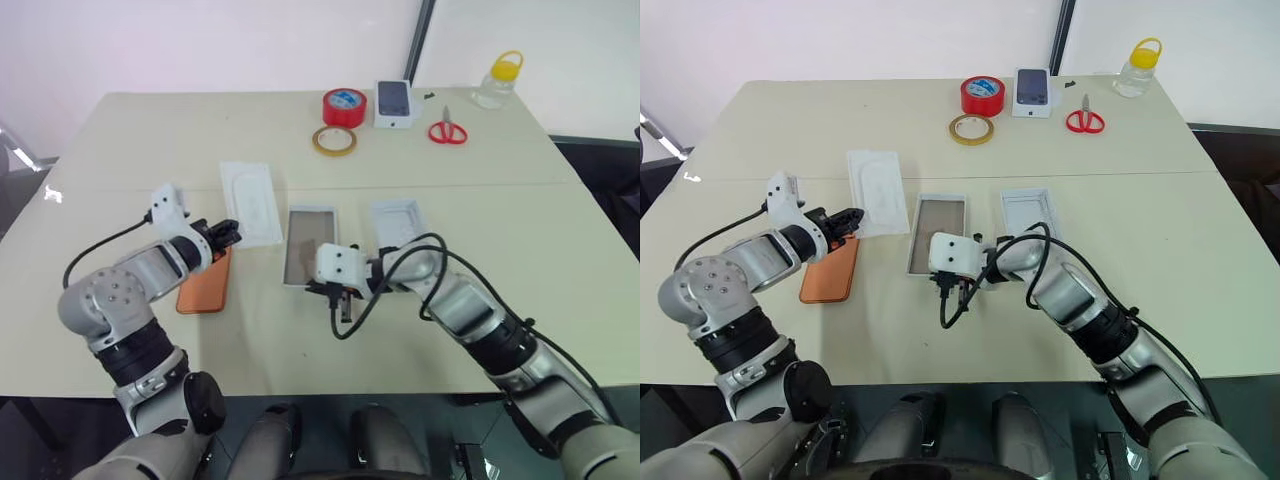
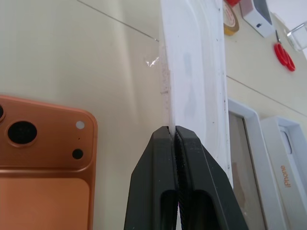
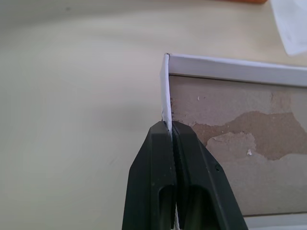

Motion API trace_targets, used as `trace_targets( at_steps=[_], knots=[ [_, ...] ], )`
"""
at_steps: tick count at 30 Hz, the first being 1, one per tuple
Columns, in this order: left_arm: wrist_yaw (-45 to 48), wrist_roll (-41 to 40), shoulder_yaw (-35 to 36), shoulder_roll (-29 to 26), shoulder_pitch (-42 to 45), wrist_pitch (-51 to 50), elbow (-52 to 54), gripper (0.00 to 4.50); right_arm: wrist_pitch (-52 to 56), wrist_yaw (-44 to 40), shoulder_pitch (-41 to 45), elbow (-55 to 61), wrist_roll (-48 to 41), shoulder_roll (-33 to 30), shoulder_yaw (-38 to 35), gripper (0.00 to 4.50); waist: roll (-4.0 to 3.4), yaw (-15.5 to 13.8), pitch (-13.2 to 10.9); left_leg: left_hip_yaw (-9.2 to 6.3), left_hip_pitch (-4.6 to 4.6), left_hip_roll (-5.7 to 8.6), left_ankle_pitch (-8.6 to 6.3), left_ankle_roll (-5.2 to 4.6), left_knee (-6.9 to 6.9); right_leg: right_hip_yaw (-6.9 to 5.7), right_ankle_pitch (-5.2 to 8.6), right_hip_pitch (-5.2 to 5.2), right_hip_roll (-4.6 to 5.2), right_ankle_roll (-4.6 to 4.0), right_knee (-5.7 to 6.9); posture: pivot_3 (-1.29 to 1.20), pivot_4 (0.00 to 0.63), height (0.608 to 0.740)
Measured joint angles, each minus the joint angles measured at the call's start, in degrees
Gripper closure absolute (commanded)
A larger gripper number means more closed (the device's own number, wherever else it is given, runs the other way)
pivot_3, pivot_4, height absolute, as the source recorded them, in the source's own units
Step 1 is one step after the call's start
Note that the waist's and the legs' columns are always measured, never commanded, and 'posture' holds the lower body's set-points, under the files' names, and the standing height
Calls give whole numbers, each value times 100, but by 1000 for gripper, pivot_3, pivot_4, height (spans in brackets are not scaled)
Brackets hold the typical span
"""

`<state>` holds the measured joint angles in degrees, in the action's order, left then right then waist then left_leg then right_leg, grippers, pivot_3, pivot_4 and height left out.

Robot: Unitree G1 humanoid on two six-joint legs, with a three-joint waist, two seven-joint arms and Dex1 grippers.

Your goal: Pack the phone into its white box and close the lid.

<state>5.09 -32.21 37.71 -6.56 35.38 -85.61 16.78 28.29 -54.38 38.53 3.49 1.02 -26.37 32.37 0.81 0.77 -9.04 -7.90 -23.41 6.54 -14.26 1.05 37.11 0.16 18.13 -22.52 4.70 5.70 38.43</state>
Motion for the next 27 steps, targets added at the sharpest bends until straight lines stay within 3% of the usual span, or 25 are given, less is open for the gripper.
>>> trace_targets(
  at_steps=[1, 4, 9, 18, 27],
  knots=[
    [-8, 0, -1, 2, 11, -6, -12, 4500, -60, 13, 46, -152, 60, 62, 21, 4458, 0, 1, 0, 0, 0, 0, 0, 0, 0, 0, 0, 0, 0, 0, 0, 0, 150, 740],
    [-29, -12, 10, 82, 59, -55, -19, 4500, -119, 21, 56, -390, 118, 130, 29, 3652, 0, -2, 0, 0, -1, 1, 0, 0, 1, 0, 0, 0, 1, 0, 0, 0, 150, 740],
    [-79, -97, 23, 454, 157, -317, 54, 4500, -161, -8, -9, -123, 69, 32, -227, 1266, 0, -3, 0, 0, -1, 1, 0, 0, 1, 0, -1, 0, 0, 1, 0, 0, 150, 740],
    [-292, -31, -300, 906, 129, -639, 142, 4500, 2, -177, -462, 602, -190, -804, -1113, 1266, 1, 5, 0, 2, -1, 0, 0, 0, 0, 3, -1, -1, -1, 1, 1, 0, 150, 740],
    [-351, 36, -693, 1011, -178, -640, 139, 4500, 22, -90, -517, 644, -197, -891, -1349, 1266, 1, -10, -1, 3, -1, -3, 1, 2, -2, 5, -1, -4, -4, 1, 5, 0, 150, 740]
  ],
)
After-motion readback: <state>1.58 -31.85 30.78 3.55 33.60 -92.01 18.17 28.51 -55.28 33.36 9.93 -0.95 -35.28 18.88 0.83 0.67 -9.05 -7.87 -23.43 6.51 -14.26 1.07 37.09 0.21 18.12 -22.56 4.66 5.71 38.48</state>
